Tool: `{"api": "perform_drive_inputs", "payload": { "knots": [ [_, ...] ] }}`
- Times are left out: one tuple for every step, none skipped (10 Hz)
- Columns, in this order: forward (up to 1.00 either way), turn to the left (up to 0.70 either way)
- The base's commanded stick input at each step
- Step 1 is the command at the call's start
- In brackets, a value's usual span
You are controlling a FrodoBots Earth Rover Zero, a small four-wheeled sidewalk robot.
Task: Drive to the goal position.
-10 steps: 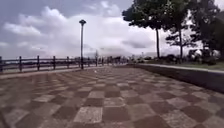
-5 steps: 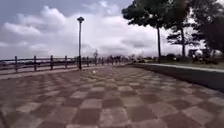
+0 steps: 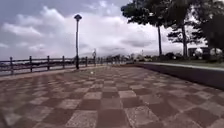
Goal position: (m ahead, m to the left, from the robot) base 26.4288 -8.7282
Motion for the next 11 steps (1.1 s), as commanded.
{"api": "perform_drive_inputs", "payload": {
  "knots": [
    [0.85,0.0],
    [0.85,0.0],
    [0.85,0.0],
    [0.85,0.0],
    [0.85,0.0],
    [0.85,0.0],
    [0.85,0.0],
    [0.85,0.0],
    [0.85,0.0],
    [0.85,0.0],
    [0.85,0.0]
  ]
}}
